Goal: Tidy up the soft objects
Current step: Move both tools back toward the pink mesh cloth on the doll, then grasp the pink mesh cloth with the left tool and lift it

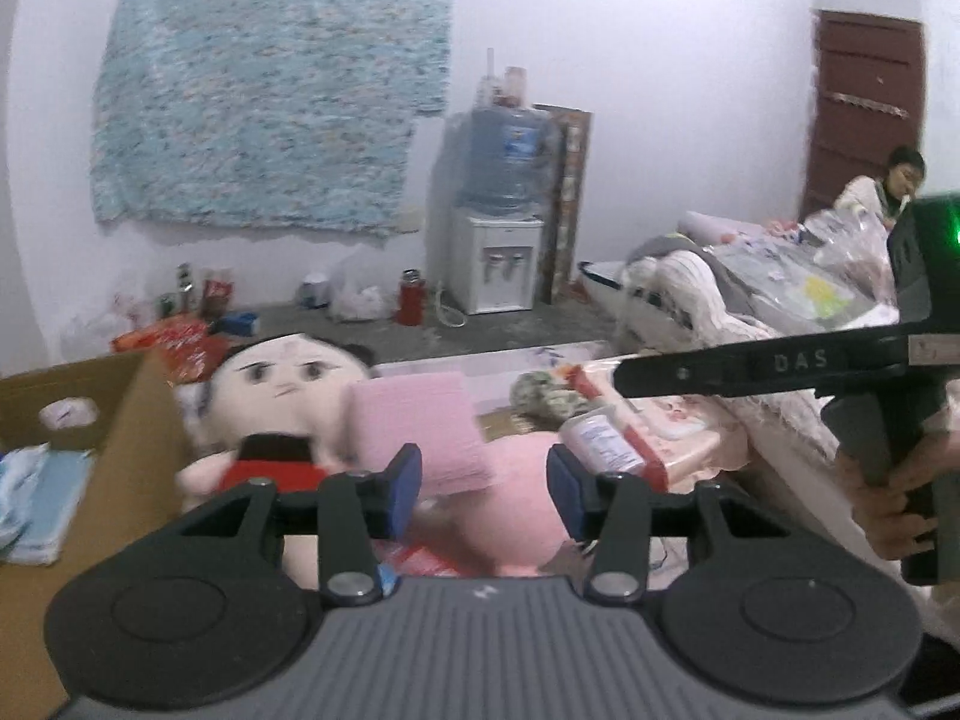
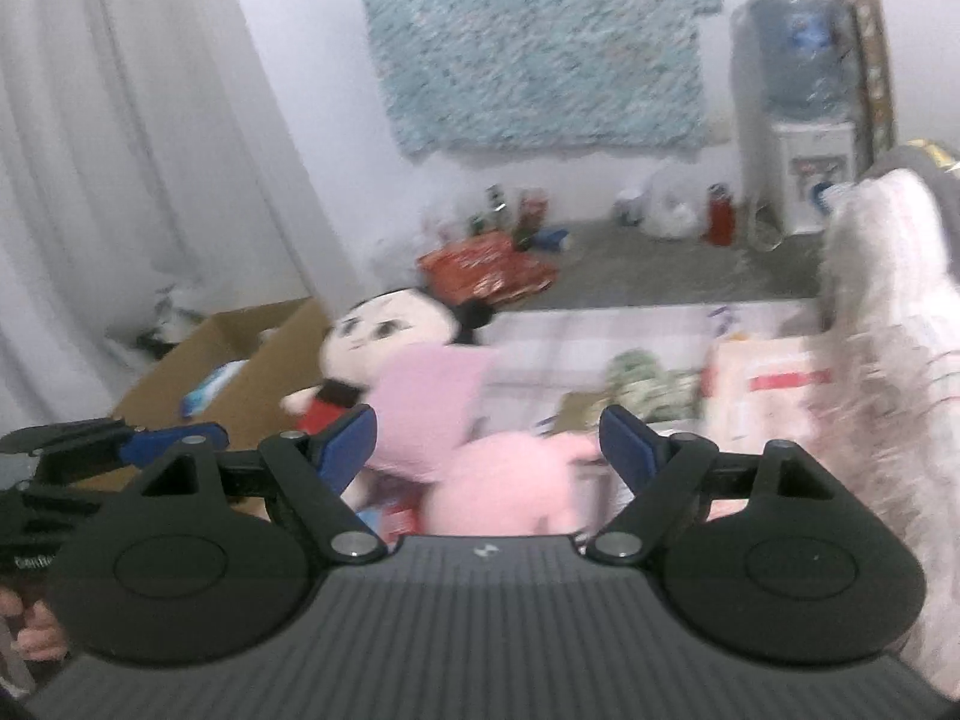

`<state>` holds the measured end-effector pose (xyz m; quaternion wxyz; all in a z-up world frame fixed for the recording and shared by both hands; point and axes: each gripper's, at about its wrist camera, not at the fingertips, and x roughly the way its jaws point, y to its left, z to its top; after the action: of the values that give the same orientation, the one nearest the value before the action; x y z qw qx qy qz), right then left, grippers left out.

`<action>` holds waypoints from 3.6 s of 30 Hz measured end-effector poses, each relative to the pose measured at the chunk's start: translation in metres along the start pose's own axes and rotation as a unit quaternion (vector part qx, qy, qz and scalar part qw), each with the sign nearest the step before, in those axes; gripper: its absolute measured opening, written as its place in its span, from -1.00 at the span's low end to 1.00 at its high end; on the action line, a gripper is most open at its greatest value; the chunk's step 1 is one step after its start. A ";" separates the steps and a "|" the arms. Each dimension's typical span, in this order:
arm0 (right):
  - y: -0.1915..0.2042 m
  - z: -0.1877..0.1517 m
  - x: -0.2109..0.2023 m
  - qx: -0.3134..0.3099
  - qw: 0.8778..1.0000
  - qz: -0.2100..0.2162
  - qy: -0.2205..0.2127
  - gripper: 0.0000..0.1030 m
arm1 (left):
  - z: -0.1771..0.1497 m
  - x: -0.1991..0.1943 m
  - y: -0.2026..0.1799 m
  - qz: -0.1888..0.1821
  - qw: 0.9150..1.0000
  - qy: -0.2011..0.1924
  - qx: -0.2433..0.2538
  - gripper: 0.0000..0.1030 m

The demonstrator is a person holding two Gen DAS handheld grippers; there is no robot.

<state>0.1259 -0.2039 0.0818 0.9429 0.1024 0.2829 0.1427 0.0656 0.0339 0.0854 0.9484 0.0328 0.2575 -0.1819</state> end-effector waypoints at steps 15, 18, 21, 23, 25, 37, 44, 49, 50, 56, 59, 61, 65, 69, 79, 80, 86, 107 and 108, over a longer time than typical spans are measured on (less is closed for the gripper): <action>-0.061 -0.028 0.023 0.021 0.999 -0.031 -0.033 0.59 | -0.045 0.077 -0.024 0.023 0.998 0.028 0.046 0.06; -0.065 -0.031 0.027 0.022 0.999 -0.034 -0.020 0.59 | -0.052 0.078 -0.021 0.025 0.998 0.037 0.047 0.06; -0.074 -0.034 0.030 0.028 0.999 -0.045 -0.014 0.59 | -0.055 0.081 -0.023 0.032 0.997 0.036 0.061 0.10; -0.079 -0.036 0.030 0.038 0.998 -0.047 -0.012 0.59 | -0.057 0.082 -0.023 0.034 0.997 0.037 0.065 0.13; -0.084 -0.037 0.032 0.046 0.998 -0.049 -0.009 0.59 | -0.058 0.082 -0.022 0.032 0.997 0.041 0.065 0.16; -0.084 -0.046 0.039 0.031 0.998 -0.052 0.005 0.59 | -0.059 0.085 -0.016 0.039 0.996 0.052 0.066 0.24; -0.079 -0.046 0.036 0.033 0.999 -0.020 -0.002 0.59 | -0.057 0.081 -0.020 0.027 0.996 0.038 0.071 0.24; -0.054 -0.047 0.036 -0.017 1.000 -0.008 -0.001 0.61 | -0.040 0.067 -0.006 0.026 0.999 0.007 0.018 0.35; -0.049 -0.047 0.038 -0.022 1.000 0.001 0.004 0.62 | -0.036 0.064 -0.003 0.033 0.999 0.001 0.012 0.44; -0.005 -0.042 0.050 -0.075 0.996 0.043 0.027 0.90 | -0.006 0.070 0.011 0.101 0.994 -0.032 -0.002 0.70; 0.016 -0.041 0.059 -0.095 0.994 0.046 0.040 0.98 | 0.007 0.092 0.021 0.103 0.995 -0.001 -0.008 0.74; 0.025 -0.041 0.070 -0.100 0.993 0.038 0.048 0.98 | 0.010 0.109 0.027 0.106 0.994 0.025 -0.017 0.74; 0.040 -0.035 0.096 -0.106 0.993 0.002 0.049 0.98 | 0.011 0.132 0.043 0.090 0.991 0.084 -0.052 0.54; 0.045 -0.035 0.111 -0.109 0.991 0.001 0.072 0.98 | 0.006 0.137 0.060 0.070 0.989 0.099 -0.083 0.38; 0.043 -0.044 0.118 -0.126 0.987 -0.016 0.095 0.98 | 0.004 0.125 0.067 0.047 0.990 0.087 -0.102 -0.36; 0.042 -0.045 0.119 -0.123 0.988 -0.019 0.096 0.98 | 0.006 0.121 0.067 0.044 0.991 0.077 -0.101 -0.36; 0.027 -0.048 0.126 -0.100 0.989 -0.030 0.110 0.98 | 0.016 0.097 0.062 0.034 0.995 0.028 -0.094 -0.38; 0.008 -0.052 0.117 -0.021 0.997 -0.032 0.073 0.65 | 0.007 0.066 0.059 0.011 0.993 -0.018 -0.114 -0.37; 0.005 -0.051 0.115 -0.010 0.997 -0.024 0.072 0.64 | 0.009 0.063 0.059 0.011 0.993 -0.024 -0.111 -0.37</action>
<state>0.1878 -0.1555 -0.0164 0.9243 0.0756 0.3508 0.1297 0.1414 0.0670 0.0595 0.9538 -0.0746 0.2534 -0.1428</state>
